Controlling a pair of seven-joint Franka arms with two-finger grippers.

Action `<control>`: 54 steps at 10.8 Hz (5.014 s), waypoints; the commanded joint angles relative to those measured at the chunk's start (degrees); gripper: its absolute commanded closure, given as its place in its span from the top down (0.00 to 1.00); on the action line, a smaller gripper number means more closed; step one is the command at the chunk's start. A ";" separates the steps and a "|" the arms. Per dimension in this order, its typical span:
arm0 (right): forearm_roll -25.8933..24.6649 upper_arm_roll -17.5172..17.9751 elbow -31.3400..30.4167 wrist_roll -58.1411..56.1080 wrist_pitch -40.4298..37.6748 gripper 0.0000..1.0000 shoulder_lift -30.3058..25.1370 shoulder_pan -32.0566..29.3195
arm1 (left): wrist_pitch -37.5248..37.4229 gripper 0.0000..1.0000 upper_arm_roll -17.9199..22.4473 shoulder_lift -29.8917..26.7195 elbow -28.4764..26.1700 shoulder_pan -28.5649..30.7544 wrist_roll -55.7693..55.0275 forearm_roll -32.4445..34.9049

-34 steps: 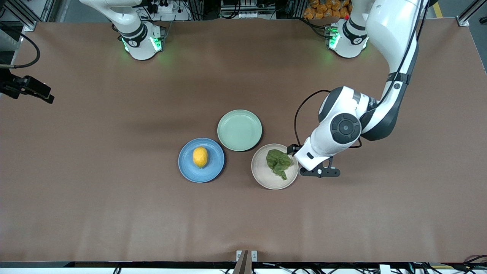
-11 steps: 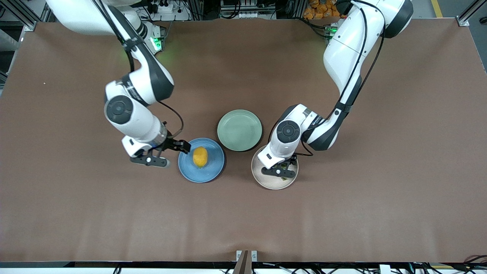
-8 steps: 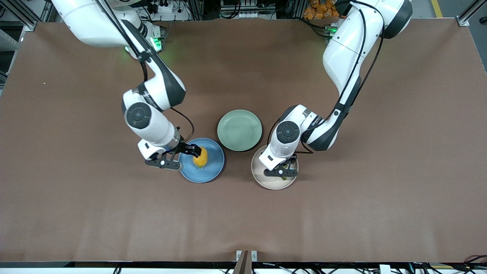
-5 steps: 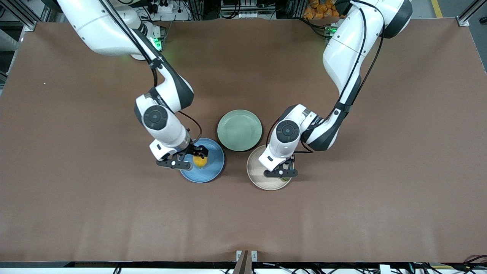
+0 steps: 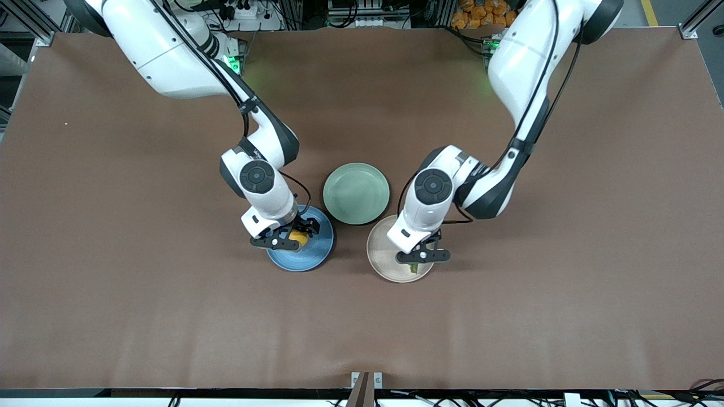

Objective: Pick lemon and lettuce from blue and beige plates
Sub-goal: 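Grasp the lettuce with the left gripper while the right gripper grasps the lemon, then carry the lettuce off the beige plate while the right gripper carries the lemon, then release the lettuce on the table and raise the left gripper away, then lower the lemon onto the table and open the right gripper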

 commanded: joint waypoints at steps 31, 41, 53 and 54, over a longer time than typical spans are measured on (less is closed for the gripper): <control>12.24 -16.65 -6.22 -50.65 -26.37 0.05 -22.85 -13.27 | 14.79 1.00 -0.96 -31.01 -46.23 25.11 14.73 -4.87; 15.84 -17.97 -23.29 -52.67 2.75 0.05 -20.04 -14.50 | -4.65 1.00 -1.05 -39.47 -35.39 24.94 21.91 -4.87; 15.93 -17.88 -22.32 -52.05 7.58 1.00 -15.90 -14.06 | -30.02 1.00 -0.96 -45.70 -13.28 26.08 35.56 -11.81; 16.02 -17.88 -21.97 -52.05 7.49 1.00 -16.25 -13.97 | -31.95 1.00 -0.96 -45.53 -12.06 26.08 35.65 -11.81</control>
